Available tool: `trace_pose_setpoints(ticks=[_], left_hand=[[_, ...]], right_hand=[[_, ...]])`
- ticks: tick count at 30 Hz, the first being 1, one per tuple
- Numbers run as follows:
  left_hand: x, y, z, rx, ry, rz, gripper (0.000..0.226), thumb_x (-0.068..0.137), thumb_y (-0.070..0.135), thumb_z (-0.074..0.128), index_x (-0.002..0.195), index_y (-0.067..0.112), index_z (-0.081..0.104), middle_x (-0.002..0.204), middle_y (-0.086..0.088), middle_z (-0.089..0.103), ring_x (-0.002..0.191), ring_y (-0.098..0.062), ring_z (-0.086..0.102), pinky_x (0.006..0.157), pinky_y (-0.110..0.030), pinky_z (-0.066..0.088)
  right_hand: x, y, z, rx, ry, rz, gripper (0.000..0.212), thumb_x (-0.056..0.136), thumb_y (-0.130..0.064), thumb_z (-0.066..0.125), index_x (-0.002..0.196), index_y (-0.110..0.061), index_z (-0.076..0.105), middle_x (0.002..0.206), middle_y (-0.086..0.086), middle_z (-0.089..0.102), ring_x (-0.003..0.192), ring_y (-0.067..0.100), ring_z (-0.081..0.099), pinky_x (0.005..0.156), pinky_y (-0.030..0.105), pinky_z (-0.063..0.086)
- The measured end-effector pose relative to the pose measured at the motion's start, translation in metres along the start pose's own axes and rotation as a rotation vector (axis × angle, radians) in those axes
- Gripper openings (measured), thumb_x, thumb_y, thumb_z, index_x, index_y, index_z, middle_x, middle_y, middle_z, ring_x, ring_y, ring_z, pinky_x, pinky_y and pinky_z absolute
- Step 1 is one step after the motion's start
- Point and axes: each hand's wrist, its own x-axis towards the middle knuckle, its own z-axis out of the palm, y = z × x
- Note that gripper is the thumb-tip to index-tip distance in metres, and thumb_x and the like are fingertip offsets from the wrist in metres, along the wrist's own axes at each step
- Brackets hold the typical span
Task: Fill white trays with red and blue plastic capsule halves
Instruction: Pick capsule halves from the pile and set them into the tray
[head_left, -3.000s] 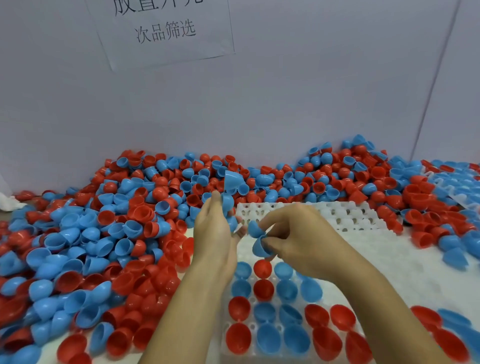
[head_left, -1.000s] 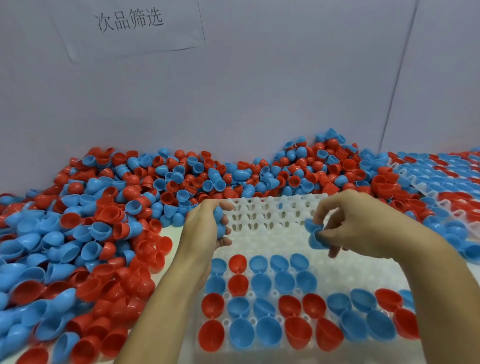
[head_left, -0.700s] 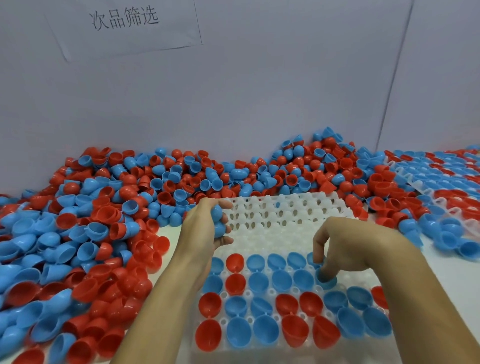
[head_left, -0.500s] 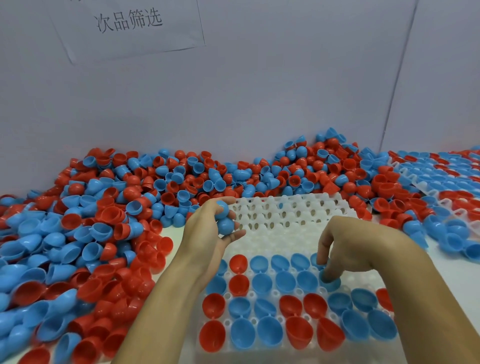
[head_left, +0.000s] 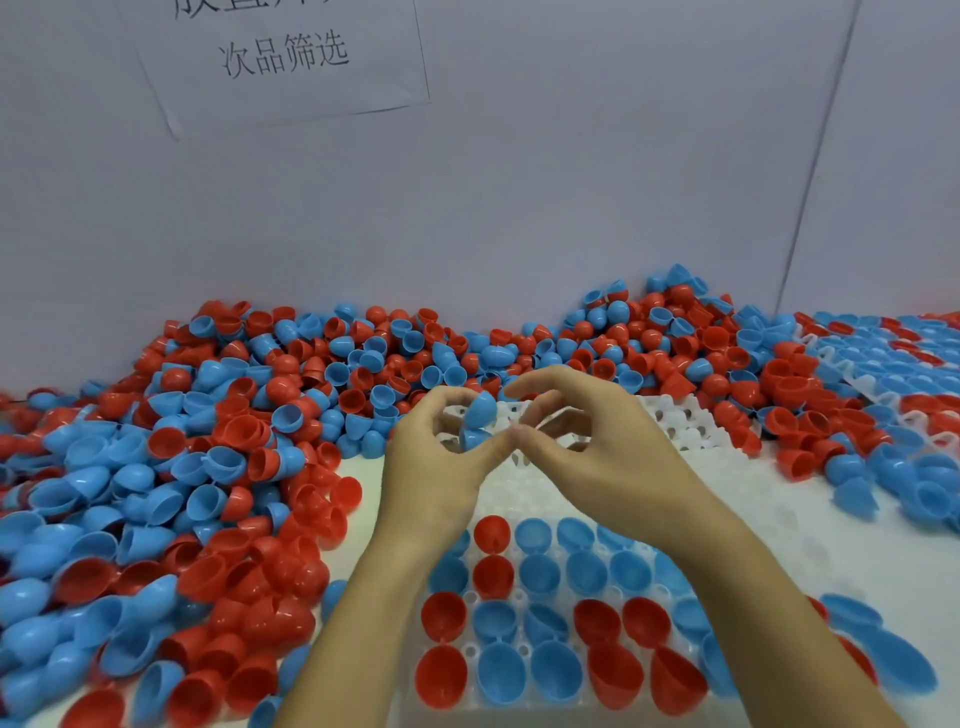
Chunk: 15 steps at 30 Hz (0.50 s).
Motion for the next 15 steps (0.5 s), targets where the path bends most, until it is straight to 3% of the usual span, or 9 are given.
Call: trace_pose_setpoints(ticks=[3, 6, 10, 13, 15], left_hand=[[-0.002, 0.002, 0.002, 0.206, 0.048, 0.173, 0.029, 0.079, 0.022, 0.084, 0.091, 0.038, 0.063, 0.084, 0.014, 0.065, 0.074, 0.003, 0.06, 0.061, -0.011, 0.048], [-0.002, 0.0, 0.002, 0.391, 0.045, 0.262, 0.028, 0.084, 0.014, 0.079, 0.105, 0.026, 0.065, 0.1, 0.009, 0.067, 0.088, -0.004, 0.061, 0.074, -0.018, 0.052], [-0.003, -0.001, 0.005, 0.518, 0.038, 0.353, 0.036, 0.086, 0.014, 0.077, 0.119, 0.019, 0.064, 0.115, 0.004, 0.065, 0.104, -0.013, 0.061, 0.079, -0.018, 0.049], [-0.003, 0.001, 0.007, 0.48, 0.051, 0.362, 0.041, 0.083, 0.018, 0.08, 0.121, 0.019, 0.064, 0.11, 0.007, 0.063, 0.095, -0.008, 0.057, 0.07, -0.01, 0.046], [-0.002, 0.002, 0.007, 0.402, 0.028, 0.331, 0.038, 0.081, 0.02, 0.083, 0.115, 0.019, 0.065, 0.1, 0.01, 0.061, 0.082, -0.005, 0.057, 0.063, -0.008, 0.047]], right_hand=[[0.001, 0.002, 0.015, 0.02, 0.101, -0.016, 0.019, 0.087, -0.032, 0.073, 0.103, -0.038, 0.066, 0.086, -0.011, 0.064, 0.077, 0.004, 0.066, 0.067, 0.015, 0.052], [0.001, 0.002, 0.022, -0.075, 0.185, -0.085, 0.026, 0.084, -0.035, 0.076, 0.106, -0.042, 0.063, 0.086, -0.018, 0.06, 0.083, 0.002, 0.063, 0.066, 0.01, 0.049], [0.003, 0.003, 0.025, -0.202, 0.206, -0.067, 0.016, 0.084, -0.043, 0.073, 0.097, -0.034, 0.075, 0.087, -0.018, 0.067, 0.079, 0.003, 0.065, 0.07, 0.02, 0.056], [0.004, 0.009, 0.023, -0.194, 0.214, 0.049, 0.017, 0.083, -0.042, 0.074, 0.088, -0.027, 0.078, 0.082, -0.017, 0.07, 0.073, 0.001, 0.065, 0.071, 0.02, 0.054], [0.006, 0.012, 0.02, -0.165, 0.235, 0.114, 0.011, 0.083, -0.035, 0.074, 0.083, -0.024, 0.079, 0.078, -0.018, 0.071, 0.073, -0.001, 0.066, 0.069, 0.012, 0.05]])
